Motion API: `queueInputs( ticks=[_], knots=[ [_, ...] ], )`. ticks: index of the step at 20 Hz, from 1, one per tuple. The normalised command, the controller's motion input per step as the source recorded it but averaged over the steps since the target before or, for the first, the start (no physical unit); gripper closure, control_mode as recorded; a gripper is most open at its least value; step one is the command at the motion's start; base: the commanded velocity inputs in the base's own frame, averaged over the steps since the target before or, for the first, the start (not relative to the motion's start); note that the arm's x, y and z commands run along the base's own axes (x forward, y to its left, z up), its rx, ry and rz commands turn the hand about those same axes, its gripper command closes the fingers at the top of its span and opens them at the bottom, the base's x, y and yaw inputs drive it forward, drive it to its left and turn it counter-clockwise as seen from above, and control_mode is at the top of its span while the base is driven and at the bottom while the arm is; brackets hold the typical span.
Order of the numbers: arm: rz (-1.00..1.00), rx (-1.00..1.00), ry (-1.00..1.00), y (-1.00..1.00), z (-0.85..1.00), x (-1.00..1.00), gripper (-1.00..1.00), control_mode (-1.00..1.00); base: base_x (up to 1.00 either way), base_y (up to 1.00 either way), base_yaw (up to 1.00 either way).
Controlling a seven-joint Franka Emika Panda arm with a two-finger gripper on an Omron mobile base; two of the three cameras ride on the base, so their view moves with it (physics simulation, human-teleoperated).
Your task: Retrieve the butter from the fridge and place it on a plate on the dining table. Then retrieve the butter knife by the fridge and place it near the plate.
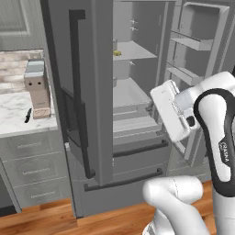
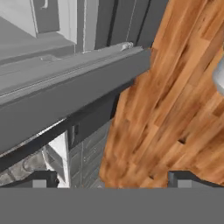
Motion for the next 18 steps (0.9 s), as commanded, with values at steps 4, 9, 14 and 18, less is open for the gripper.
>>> queueInputs(
  ticks=[4, 9, 14, 18],
  knots=[
    [0.0, 0.36, 0.0, -0.59, -0.45, 0.18, -1.0, -1.0, 0.0, 0.0, 0.0],
    [0.0, 0.04, 0.01, 0.0, -0.4, 0.32, -1.0, -1.0, 0.0, 0.0, 0.0],
    [0.0, 0.0, 0.07, -0.03, -0.28, 0.72, -1.0, -1.0, 0.0, 0.0, 0.0],
    [0.0, 0.0, 0.08, -0.02, -0.32, 0.93, -1.0, -1.0, 0.0, 0.0, 0.0]
  ],
)
